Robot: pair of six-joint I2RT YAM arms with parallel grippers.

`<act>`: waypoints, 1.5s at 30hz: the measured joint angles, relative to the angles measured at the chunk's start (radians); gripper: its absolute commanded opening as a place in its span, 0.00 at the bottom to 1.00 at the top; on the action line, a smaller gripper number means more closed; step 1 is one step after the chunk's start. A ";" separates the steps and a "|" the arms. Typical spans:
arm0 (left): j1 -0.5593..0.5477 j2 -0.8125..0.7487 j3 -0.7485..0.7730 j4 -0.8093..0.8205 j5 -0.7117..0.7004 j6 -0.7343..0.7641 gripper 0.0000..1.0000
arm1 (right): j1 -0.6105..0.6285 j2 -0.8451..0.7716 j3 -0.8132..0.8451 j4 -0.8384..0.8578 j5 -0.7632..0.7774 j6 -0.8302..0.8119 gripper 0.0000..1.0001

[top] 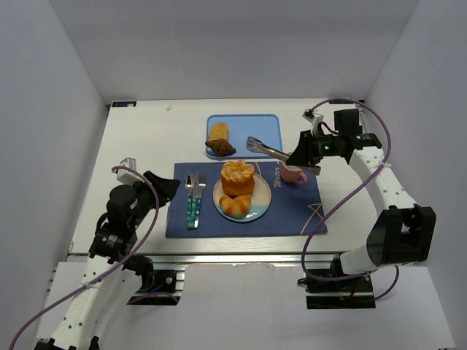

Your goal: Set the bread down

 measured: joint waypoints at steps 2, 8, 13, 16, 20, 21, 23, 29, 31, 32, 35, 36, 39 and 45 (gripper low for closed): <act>0.000 0.000 0.000 0.000 0.000 0.000 0.55 | -0.010 0.000 0.000 0.008 -0.001 0.012 0.17; 0.000 0.000 0.000 0.001 0.000 0.000 0.55 | -0.146 0.000 0.010 0.081 0.050 0.080 0.00; 0.000 0.006 0.000 0.014 0.000 0.000 0.55 | -0.327 0.003 0.000 0.191 0.286 0.068 0.00; 0.000 0.016 0.000 0.023 0.001 0.000 0.55 | -0.363 0.016 -0.045 0.246 0.408 0.025 0.00; 0.000 0.029 0.000 0.034 0.001 0.000 0.55 | -0.372 0.061 -0.158 0.301 0.518 -0.014 0.00; 0.000 0.031 0.000 0.034 0.001 0.000 0.55 | -0.372 0.075 -0.188 0.310 0.547 -0.019 0.00; 0.000 0.031 0.000 0.034 0.001 0.000 0.55 | -0.372 0.107 -0.236 0.330 0.592 -0.023 0.10; 0.000 0.030 0.000 0.034 0.001 0.000 0.55 | -0.372 0.192 -0.282 0.378 0.685 -0.036 0.43; 0.000 0.029 0.000 0.034 0.002 0.000 0.55 | -0.372 0.215 -0.282 0.378 0.700 -0.053 0.47; 0.000 0.028 -0.001 0.035 0.002 0.000 0.55 | -0.372 0.233 -0.282 0.377 0.707 -0.061 0.50; 0.000 0.028 -0.002 0.037 0.004 0.000 0.55 | -0.374 0.264 -0.275 0.377 0.708 -0.083 0.76; 0.000 0.028 -0.002 0.038 0.005 0.000 0.55 | -0.374 0.265 -0.272 0.377 0.708 -0.102 0.76; 0.000 0.028 -0.002 0.038 0.005 0.000 0.55 | -0.380 0.262 -0.268 0.346 0.711 -0.124 0.89; 0.000 0.026 -0.003 0.039 0.008 0.000 0.56 | -0.397 0.183 -0.216 0.253 0.716 -0.135 0.89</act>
